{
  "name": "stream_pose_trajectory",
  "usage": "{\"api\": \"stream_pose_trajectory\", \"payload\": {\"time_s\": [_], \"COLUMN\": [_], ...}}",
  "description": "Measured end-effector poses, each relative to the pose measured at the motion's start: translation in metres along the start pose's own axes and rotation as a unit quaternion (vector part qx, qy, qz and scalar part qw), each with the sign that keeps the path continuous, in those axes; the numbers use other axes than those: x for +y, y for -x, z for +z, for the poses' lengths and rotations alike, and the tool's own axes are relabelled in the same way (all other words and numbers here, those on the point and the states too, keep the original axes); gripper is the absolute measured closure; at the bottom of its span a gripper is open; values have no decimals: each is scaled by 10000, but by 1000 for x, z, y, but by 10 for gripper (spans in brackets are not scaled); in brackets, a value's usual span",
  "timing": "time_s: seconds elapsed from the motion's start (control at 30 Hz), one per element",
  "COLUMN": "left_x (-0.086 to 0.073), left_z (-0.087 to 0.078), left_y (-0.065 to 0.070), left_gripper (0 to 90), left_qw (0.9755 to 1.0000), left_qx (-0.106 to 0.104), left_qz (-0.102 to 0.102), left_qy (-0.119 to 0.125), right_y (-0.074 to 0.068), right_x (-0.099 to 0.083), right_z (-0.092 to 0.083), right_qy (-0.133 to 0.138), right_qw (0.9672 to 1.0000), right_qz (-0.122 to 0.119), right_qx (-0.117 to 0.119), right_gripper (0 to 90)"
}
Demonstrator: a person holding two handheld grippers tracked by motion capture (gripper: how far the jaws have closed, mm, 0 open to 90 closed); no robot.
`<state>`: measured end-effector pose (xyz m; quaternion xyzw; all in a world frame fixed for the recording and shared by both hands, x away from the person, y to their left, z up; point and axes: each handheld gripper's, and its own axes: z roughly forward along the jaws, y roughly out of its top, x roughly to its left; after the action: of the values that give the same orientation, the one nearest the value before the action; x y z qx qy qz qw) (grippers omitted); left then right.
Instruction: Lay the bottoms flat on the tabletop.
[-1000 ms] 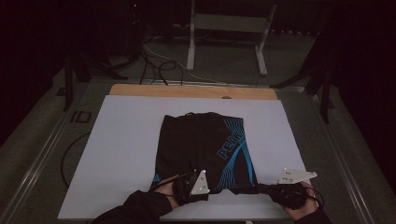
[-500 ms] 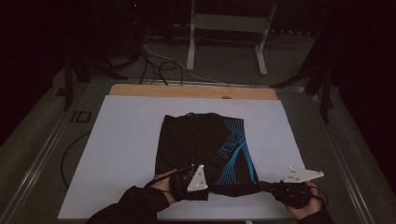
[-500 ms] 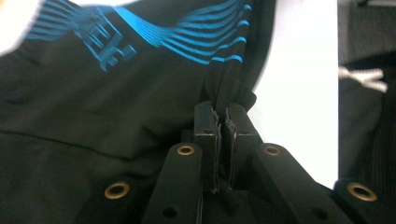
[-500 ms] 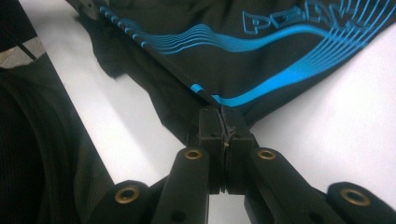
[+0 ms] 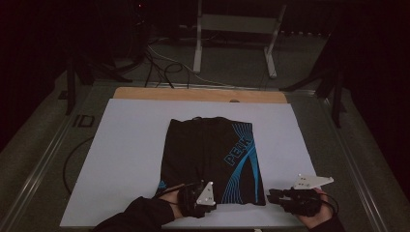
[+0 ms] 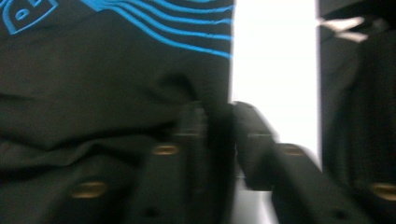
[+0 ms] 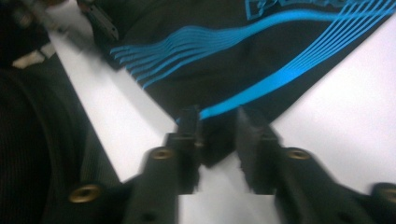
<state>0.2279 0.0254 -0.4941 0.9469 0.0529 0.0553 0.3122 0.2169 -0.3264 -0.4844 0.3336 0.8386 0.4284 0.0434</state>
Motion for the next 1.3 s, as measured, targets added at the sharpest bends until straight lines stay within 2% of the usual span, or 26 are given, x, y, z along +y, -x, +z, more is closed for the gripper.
{"api": "stream_pose_trajectory", "payload": {"time_s": [0.07, 0.1, 0.17, 0.2, 0.23, 0.27, 0.33, 0.37, 0.43, 0.5, 0.6, 0.77, 0.83, 1.07, 1.3], "left_x": [0, 0, 0, 0, 0, -1, -1, -1, -2, -3, -6, -12, -14, -26, -39], "left_z": [-3, -3, -4, -5, -7, -8, -12, -14, -18, -23, -28, -35, -39, -51, -66], "left_y": [0, 0, 0, -1, -2, -3, -6, -9, -12, -16, -21, -30, -33, -48, -65], "left_gripper": [492, 438, 313, 313, 235, 181, 132, 98, 45, 26, 15, 10, 9, 9, 9], "left_qw": [9998, 9998, 9996, 9995, 9993, 9985, 9972, 9958, 9942, 9935, 9931, 9911, 9906, 9879, 9829], "left_qx": [-109, -78, -110, -118, -153, -280, -370, -461, -498, -478, -465, -405, -317, -152, 93], "left_qz": [-28, -111, -166, -209, -235, -315, -414, -512, -584, -596, -587, -751, -805, -1052, -1337], "left_qy": [132, 141, 192, 229, 266, 337, 501, 609, 754, 846, 899, 1019, 1061, 1131, 1263], "right_y": [0, 0, 0, 1, 1, 2, 3, 4, 4, 6, 7, 8, 9, 14, 21], "right_x": [1, 2, 3, 4, 5, 6, 7, 7, 7, 8, 9, 11, 12, 21, 37], "right_z": [-2, -2, -2, -2, -2, -2, -3, -2, -3, -2, -1, 0, 0, 10, 21], "right_qy": [144, 268, 335, 385, 487, 515, 587, 604, 636, 685, 710, 748, 790, 717, 747], "right_qw": [9999, 9996, 9994, 9991, 9984, 9981, 9978, 9977, 9974, 9971, 9968, 9965, 9962, 9968, 9962], "right_qz": [13, 50, 89, 97, 116, 153, 152, 159, 96, 164, 136, 89, 106, -10, -179], "right_qx": [-53, -73, -97, -157, -250, -301, -256, -272, -330, -303, -328, -368, -361, -345, -420], "right_gripper": [567, 507, 475, 434, 315, 281, 171, 157, 134, 135, 133, 122, 117, 117, 130]}}
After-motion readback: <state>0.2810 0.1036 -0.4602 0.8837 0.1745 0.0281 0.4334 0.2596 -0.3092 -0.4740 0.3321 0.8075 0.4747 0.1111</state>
